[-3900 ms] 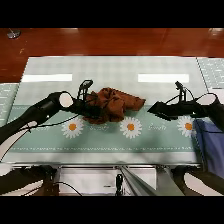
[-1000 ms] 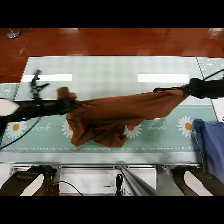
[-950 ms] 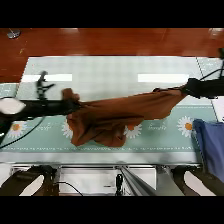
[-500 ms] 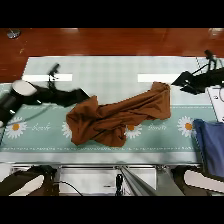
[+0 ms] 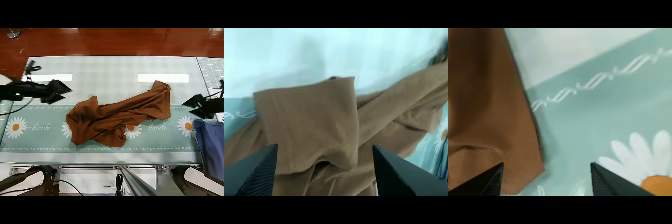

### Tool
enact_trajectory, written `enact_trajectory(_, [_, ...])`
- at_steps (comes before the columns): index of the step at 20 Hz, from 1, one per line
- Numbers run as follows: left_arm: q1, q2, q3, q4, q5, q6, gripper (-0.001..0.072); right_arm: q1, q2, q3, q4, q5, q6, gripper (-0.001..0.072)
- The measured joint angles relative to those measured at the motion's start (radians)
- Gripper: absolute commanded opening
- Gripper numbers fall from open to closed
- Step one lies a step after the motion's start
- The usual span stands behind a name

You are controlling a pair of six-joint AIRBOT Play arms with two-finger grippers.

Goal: Fold the shirts.

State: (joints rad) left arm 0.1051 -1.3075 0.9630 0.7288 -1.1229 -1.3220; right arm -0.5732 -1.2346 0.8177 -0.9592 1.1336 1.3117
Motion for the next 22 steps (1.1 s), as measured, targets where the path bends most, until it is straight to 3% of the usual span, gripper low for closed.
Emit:
enact_trajectory(4, [-0.147,-0.179,0.117,0.0,0.011,0.022,0.0702,-0.011,0.01,-0.063,0.045,-0.006,-0.044,0.0622])
enact_trajectory(9, [-0.298,-0.36,0.305,0.151,-0.13,-0.072,0.0687,-0.015,0.012,-0.082,0.055,0.003,-0.069,0.0622])
enact_trajectory(10, [-0.319,-0.382,0.333,0.165,-0.143,-0.083,0.0395,-0.016,0.012,-0.083,0.056,0.008,-0.072,0.0622])
enact_trajectory(11, [-0.334,-0.399,0.353,0.178,-0.157,-0.091,0.0017,-0.015,0.011,-0.085,0.056,0.011,-0.074,0.0622])
enact_trajectory(22, [-0.368,-0.441,0.424,0.217,-0.217,-0.107,0.0025,0.182,-0.114,-0.092,0.064,-0.018,-0.039,0.0622])
